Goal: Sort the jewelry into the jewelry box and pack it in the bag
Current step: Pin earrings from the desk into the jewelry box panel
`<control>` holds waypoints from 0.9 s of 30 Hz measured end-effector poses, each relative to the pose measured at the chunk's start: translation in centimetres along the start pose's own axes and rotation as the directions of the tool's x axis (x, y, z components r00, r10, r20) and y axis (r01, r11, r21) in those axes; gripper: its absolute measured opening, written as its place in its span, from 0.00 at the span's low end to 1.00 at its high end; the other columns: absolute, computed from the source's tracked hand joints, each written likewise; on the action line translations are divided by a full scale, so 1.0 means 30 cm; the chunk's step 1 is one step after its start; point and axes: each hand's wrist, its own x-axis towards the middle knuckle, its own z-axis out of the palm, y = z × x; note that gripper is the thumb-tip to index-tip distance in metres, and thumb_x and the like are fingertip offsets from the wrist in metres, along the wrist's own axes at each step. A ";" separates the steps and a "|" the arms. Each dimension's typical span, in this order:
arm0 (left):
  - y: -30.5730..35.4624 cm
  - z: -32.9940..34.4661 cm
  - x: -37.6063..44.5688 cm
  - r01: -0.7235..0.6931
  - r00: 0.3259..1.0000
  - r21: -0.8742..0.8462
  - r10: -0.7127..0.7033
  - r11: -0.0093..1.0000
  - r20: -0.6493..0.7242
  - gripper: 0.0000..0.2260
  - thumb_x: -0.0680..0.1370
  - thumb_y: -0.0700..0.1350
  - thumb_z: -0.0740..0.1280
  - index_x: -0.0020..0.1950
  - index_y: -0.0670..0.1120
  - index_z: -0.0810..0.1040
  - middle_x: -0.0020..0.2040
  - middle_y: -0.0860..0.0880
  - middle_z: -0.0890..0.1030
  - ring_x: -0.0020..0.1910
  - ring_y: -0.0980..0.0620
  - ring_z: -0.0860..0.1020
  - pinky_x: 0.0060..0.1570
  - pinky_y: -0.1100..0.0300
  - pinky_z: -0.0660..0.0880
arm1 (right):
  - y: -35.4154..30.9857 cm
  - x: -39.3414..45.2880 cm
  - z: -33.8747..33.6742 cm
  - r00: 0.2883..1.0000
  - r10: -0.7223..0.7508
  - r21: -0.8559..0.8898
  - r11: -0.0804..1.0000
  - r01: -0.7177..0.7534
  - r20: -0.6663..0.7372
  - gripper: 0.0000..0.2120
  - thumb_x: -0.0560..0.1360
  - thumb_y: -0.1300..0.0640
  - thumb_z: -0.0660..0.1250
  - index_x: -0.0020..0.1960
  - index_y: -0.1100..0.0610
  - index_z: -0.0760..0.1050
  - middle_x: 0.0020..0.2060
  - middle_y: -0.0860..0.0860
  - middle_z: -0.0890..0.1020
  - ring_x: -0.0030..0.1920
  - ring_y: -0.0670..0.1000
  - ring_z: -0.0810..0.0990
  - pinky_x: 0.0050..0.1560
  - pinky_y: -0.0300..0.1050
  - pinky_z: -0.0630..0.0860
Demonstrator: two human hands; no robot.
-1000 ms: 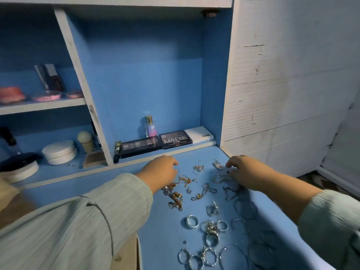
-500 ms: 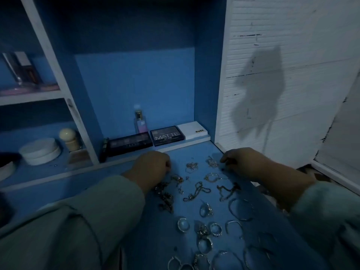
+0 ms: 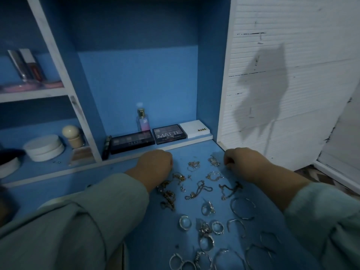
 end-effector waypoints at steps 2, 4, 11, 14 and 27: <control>0.001 -0.003 -0.001 -0.002 1.000 0.009 0.002 1.000 0.002 0.09 0.80 0.42 0.57 0.55 0.44 0.76 0.52 0.47 0.77 0.50 0.49 0.75 0.43 0.60 0.67 | -0.003 0.000 -0.002 1.000 0.000 -0.014 1.000 0.000 0.000 0.04 0.76 0.60 0.59 0.46 0.51 0.68 0.49 0.52 0.75 0.47 0.51 0.72 0.45 0.40 0.65; 0.002 -0.008 -0.005 0.002 1.000 -0.003 -0.002 1.000 0.006 0.10 0.80 0.43 0.56 0.55 0.43 0.75 0.50 0.47 0.77 0.46 0.50 0.74 0.42 0.60 0.67 | -0.004 -0.002 -0.002 1.000 -0.002 -0.018 1.000 0.002 -0.009 0.06 0.76 0.62 0.58 0.46 0.51 0.66 0.46 0.51 0.73 0.45 0.50 0.70 0.44 0.40 0.65; 0.016 -0.038 -0.029 0.061 0.991 -0.114 -0.046 0.992 0.128 0.10 0.78 0.46 0.59 0.36 0.48 0.66 0.34 0.52 0.68 0.32 0.55 0.67 0.29 0.61 0.61 | -0.020 -0.023 -0.006 1.000 -0.003 -0.004 1.000 0.003 -0.010 0.06 0.76 0.63 0.56 0.47 0.53 0.62 0.39 0.48 0.70 0.41 0.50 0.69 0.40 0.41 0.63; 0.028 -0.064 -0.052 0.093 0.981 -0.159 -0.063 0.983 0.183 0.07 0.79 0.47 0.57 0.47 0.45 0.71 0.37 0.52 0.68 0.38 0.53 0.69 0.32 0.60 0.63 | -0.035 -0.048 -0.023 1.000 0.000 0.074 0.997 -0.001 0.009 0.04 0.78 0.62 0.54 0.48 0.54 0.61 0.36 0.47 0.68 0.39 0.49 0.68 0.37 0.40 0.63; 0.039 -0.200 -0.309 0.209 0.958 -0.226 -0.152 0.952 0.245 0.18 0.81 0.47 0.51 0.64 0.38 0.70 0.63 0.39 0.73 0.49 0.49 0.68 0.48 0.58 0.62 | -0.248 -0.275 -0.105 0.992 -0.126 0.163 0.978 0.127 -0.020 0.06 0.79 0.60 0.54 0.43 0.55 0.63 0.43 0.52 0.71 0.43 0.51 0.69 0.43 0.43 0.65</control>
